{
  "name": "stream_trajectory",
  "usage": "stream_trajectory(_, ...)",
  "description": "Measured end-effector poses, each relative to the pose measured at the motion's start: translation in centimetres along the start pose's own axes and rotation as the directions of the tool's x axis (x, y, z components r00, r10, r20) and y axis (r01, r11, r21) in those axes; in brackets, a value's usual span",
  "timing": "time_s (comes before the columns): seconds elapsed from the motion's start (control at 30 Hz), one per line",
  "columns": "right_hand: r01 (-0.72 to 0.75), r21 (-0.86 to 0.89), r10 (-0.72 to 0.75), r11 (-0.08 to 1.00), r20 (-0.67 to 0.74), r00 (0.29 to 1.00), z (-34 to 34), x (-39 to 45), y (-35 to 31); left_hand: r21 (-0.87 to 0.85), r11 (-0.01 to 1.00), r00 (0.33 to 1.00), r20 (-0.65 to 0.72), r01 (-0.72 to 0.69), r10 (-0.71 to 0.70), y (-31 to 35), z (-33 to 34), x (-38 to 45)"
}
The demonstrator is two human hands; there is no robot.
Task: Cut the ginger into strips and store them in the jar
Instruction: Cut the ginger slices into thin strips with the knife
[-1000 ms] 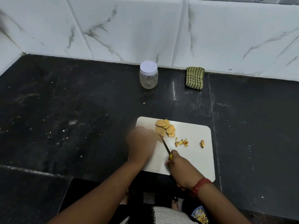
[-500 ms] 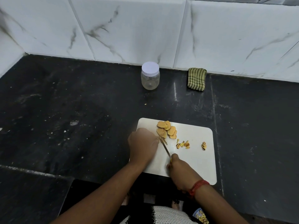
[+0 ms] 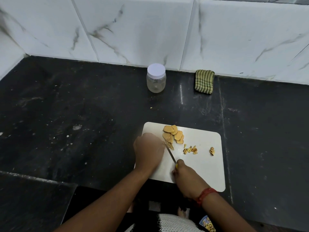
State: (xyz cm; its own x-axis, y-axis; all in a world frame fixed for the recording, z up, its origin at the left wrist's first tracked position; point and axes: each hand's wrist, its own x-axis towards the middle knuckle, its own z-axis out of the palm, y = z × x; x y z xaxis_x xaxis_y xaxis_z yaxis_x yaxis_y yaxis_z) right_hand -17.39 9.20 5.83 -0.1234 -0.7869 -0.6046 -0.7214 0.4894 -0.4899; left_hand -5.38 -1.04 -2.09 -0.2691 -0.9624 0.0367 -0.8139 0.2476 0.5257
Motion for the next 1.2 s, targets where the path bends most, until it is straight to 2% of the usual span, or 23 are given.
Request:
stream_trajectory(0.47,-0.016,-0.027,0.016,1.000,-0.003,1.000,0.4,-0.4,0.8,0.004,0.999,0.999,-0.014,0.036,-0.036,0.3,0.1,0.0)
stream_trajectory(0.63,0.003,0.088,0.001,0.996,-0.049,0.999,-0.1,-1.2,1.1,0.026,0.999,0.999,-0.010,-0.034,0.034,0.0,0.0,-0.2)
stream_trajectory(0.83,-0.058,0.311,0.083,0.949,-0.071,0.994,-1.7,-2.0,2.2,0.097,0.989,0.994,0.006,-0.110,0.110,1.6,-0.4,-0.4)
stream_trajectory(1.03,-0.104,0.438,0.135,0.893,-0.041,0.990,-2.3,-2.4,3.4,0.098,0.979,0.984,0.033,-0.178,0.176,3.3,0.2,-0.7)
stream_trajectory(1.13,-0.151,0.568,0.161,0.809,0.032,0.986,-2.3,-3.0,4.0,0.087,0.971,0.975,0.048,-0.221,0.217,4.2,0.6,-0.7)
stream_trajectory(1.2,-0.179,0.694,0.145,0.697,0.107,0.984,-2.4,-3.4,4.1,0.083,0.966,0.968,0.057,-0.247,0.243,4.8,1.0,-0.7)
